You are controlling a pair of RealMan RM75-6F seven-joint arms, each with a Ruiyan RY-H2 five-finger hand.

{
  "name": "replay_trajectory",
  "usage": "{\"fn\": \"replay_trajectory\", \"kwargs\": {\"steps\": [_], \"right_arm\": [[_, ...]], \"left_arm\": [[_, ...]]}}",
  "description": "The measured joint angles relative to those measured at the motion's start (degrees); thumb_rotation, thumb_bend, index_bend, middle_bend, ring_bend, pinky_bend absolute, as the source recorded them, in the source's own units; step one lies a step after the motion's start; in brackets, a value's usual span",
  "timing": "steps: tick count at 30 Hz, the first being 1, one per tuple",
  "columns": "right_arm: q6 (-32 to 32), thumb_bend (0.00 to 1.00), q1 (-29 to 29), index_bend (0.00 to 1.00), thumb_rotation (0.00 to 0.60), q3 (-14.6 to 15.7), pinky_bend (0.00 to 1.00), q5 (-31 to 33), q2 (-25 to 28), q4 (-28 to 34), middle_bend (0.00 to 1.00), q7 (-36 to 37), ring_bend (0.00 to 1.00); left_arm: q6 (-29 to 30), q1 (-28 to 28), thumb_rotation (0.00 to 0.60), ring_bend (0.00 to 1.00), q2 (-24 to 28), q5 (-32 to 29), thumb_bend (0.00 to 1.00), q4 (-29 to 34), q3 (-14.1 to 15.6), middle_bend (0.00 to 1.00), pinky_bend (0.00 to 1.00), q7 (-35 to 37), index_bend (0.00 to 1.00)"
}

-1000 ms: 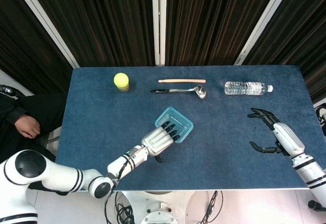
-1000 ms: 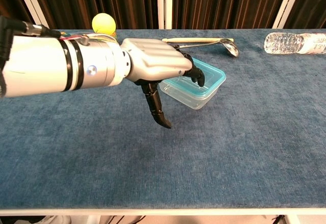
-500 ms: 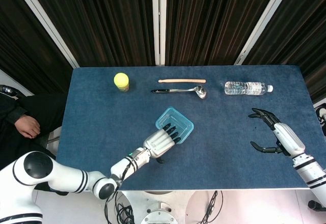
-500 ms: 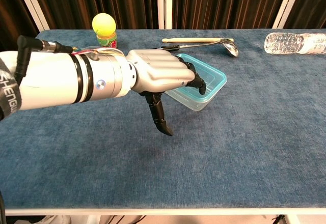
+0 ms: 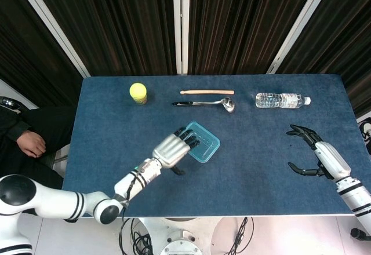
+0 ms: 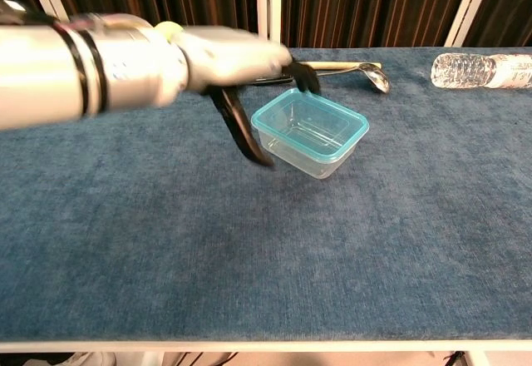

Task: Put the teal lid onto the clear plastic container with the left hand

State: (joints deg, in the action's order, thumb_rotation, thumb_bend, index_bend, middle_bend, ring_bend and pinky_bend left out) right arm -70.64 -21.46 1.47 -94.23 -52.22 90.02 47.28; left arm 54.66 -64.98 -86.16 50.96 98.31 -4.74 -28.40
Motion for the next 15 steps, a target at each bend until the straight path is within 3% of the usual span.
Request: {"fn": "replay_trajectory", "kwargs": {"steps": [3, 7, 15], "right_arm": [[-0.3, 0.22, 0.6, 0.0, 0.6, -0.1, 0.0, 0.8, -0.3, -0.5, 0.12, -2.8, 0.0], [-1.5, 0.22, 2.2, 0.0, 0.6, -0.6, 0.0, 3.3, -1.4, -1.3, 0.06, -9.7, 0.0], [-9.4, 0.22, 8.2, 0.0, 0.6, -2.0, 0.0, 7.9, -5.7, -3.5, 0.0, -24.4, 0.0]], "left_arm": [[3.9, 4.8, 0.597, 0.01, 3.9, 2.1, 0.0, 0.3, -1.0, 0.14, 0.08, 6.4, 0.18], [10.6, 12.3, 0.6, 0.01, 8.4, 4.8, 0.0, -0.5, -1.0, 0.15, 0.08, 11.8, 0.19], [25.8, 28.5, 0.6, 0.01, 15.2, 10.6, 0.0, -4.8, 3.1, 0.15, 0.03, 19.2, 0.17]]}}
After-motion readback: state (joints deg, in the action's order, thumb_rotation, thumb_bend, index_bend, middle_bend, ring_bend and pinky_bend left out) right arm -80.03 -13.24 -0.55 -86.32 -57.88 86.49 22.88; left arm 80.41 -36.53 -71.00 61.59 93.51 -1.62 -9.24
